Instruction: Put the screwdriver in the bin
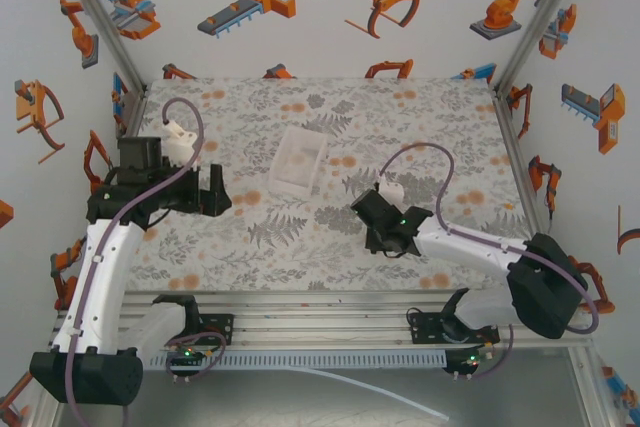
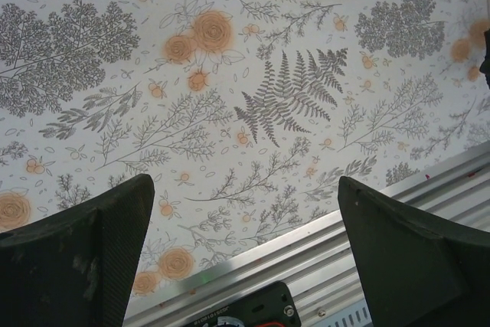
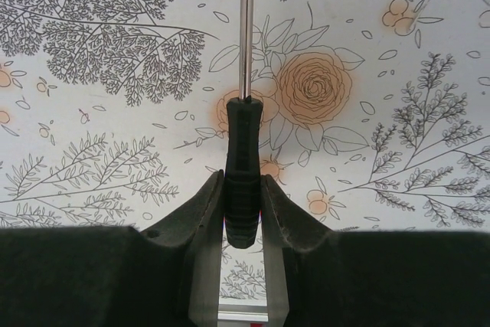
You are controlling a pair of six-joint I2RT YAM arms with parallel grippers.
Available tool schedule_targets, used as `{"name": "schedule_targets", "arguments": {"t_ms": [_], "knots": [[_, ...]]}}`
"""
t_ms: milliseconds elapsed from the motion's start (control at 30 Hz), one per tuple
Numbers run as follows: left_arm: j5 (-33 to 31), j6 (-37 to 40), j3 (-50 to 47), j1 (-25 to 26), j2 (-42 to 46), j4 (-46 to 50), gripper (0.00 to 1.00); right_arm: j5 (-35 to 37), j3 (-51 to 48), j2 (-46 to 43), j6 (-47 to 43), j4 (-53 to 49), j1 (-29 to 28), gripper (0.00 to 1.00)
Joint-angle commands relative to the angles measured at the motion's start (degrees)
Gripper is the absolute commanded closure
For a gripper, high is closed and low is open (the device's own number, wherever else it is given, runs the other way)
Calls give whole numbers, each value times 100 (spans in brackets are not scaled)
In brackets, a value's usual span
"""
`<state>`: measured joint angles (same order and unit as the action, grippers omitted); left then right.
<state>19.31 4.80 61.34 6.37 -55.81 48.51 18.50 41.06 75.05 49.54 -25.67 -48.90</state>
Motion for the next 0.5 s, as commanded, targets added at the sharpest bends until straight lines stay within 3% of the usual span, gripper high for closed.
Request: {"name": "schedule_targets", "arguments": {"t_ms": [0, 233, 467], "knots": [[145, 173, -87, 46, 88, 101, 3, 259, 310, -181, -240, -350, -31, 78], [163, 261, -110, 92, 144, 113, 3, 294, 1066, -173, -735, -677, -28, 77], [293, 406, -165, 140, 173, 159, 3, 171, 2316, 459, -1302, -874, -26, 77]]}}
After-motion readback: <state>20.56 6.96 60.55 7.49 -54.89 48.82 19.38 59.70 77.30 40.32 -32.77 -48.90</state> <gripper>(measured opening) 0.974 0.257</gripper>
